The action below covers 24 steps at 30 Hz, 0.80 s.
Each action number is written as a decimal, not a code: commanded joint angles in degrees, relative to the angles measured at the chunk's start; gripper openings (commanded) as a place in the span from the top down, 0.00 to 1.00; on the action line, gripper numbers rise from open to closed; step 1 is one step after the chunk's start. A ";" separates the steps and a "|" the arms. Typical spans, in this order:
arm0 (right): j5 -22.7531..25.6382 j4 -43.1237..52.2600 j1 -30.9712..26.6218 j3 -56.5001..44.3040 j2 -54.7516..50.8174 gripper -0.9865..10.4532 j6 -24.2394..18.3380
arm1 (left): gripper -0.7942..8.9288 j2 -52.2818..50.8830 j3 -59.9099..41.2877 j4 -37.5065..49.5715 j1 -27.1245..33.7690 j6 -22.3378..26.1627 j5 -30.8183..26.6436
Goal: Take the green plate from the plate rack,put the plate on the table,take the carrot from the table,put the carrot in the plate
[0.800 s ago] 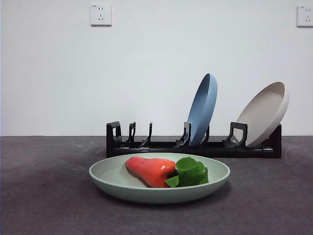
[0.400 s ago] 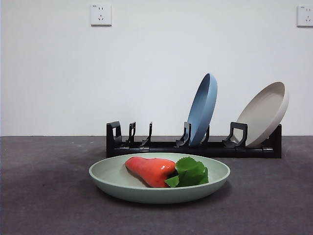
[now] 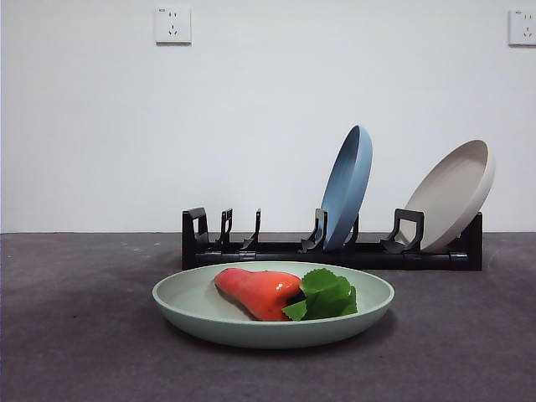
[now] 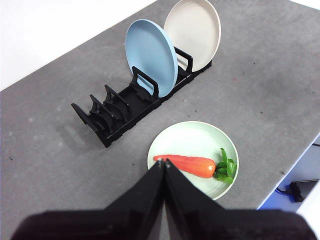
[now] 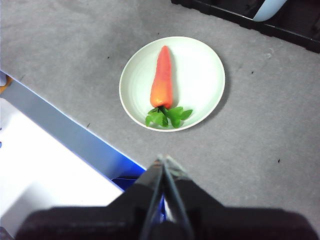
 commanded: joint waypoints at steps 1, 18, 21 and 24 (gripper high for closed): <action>-0.04 0.26 0.09 -0.22 -0.09 0.91 0.50 | 0.92 -0.11 -0.15 1.07 0.59 1.18 -2.64; -0.04 0.22 0.09 -0.22 -0.09 0.91 0.50 | 0.92 -17.40 -28.81 47.95 41.24 14.84 9.16; -0.02 0.22 0.09 -0.22 -0.09 0.91 0.50 | 0.92 -22.01 -38.58 57.51 45.83 16.17 12.22; -0.04 0.20 0.09 -0.22 -0.09 0.91 0.50 | 0.92 -26.12 -47.32 62.93 49.33 16.00 13.84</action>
